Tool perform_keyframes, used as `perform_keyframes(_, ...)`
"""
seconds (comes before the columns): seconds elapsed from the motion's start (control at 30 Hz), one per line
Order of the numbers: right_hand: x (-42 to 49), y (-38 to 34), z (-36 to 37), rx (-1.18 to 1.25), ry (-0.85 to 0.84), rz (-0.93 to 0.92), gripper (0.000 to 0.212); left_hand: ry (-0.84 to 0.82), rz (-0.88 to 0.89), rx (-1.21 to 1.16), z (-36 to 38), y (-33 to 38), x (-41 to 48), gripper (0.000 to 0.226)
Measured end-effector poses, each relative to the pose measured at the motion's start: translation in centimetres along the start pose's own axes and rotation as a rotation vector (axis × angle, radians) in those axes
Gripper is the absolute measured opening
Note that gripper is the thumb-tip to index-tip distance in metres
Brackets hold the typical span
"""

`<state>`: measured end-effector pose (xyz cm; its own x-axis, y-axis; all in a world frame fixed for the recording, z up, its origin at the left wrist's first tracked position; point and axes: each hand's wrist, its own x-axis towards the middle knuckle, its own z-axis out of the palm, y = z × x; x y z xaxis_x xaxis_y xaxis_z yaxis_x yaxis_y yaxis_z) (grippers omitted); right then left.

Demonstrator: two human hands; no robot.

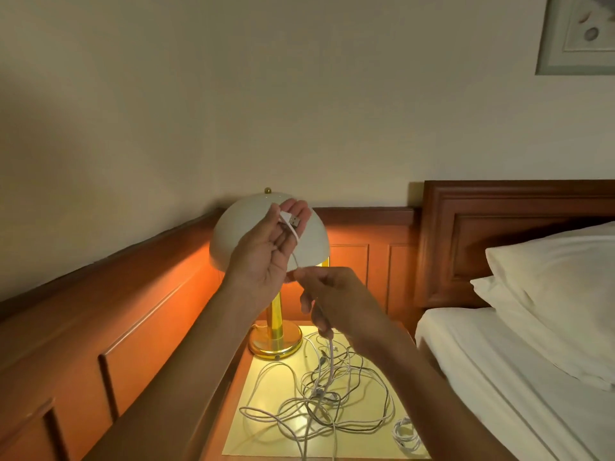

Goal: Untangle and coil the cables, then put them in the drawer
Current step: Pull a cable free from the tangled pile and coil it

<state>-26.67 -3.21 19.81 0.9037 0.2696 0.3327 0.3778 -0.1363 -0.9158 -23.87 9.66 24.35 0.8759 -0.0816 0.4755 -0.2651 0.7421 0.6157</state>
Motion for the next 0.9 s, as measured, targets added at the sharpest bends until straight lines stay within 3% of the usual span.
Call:
perform_keyframes(0.1,-0.1,-0.4,-1.4,-0.452,0.039,-0.033,0.025,0.043,0.197,0.667,-2.7,-1.0,0.4,0.025)
perform_keyframes(0.17,0.0,-1.4,-2.8,-0.789,0.031,-0.064,0.02,-0.052,0.273,1.1,-4.4,-1.5,0.4,0.027)
perform_keyframes(0.27,0.3,-2.9,-3.7,-1.001,-0.017,-0.108,0.018,-0.135,0.12,1.206,-5.8,-1.6,0.3,0.025)
perform_keyframes(0.37,1.0,-5.0,-4.2,-1.09,-0.027,-0.181,0.016,-0.338,-0.029,1.249,-5.2,-1.3,-0.5,0.031)
perform_keyframes(0.43,1.9,-6.6,-5.4,-1.046,-0.071,-0.209,0.015,-0.438,-0.223,1.054,-4.5,-1.0,-1.4,0.034)
perform_keyframes(0.53,3.2,-7.9,-6.9,-0.766,-0.181,-0.202,0.014,-0.494,-0.375,0.673,-4.2,0.0,-2.2,0.035)
perform_keyframes(0.67,3.9,-6.8,-6.5,-0.342,-0.173,-0.17,0.034,-0.387,-0.476,0.167,-3.5,1.5,-2.3,0.026)
perform_keyframes(0.8,2.8,-4.5,-4.9,-0.15,-0.024,-0.064,0.019,-0.246,-0.46,-0.239,-2.6,2.0,-2.7,0.024)
perform_keyframes(0.9,1.2,-2.6,-2.8,-0.108,0.033,-0.034,0.025,-0.12,-0.362,-0.444,-0.8,1.6,-2.8,0.027)
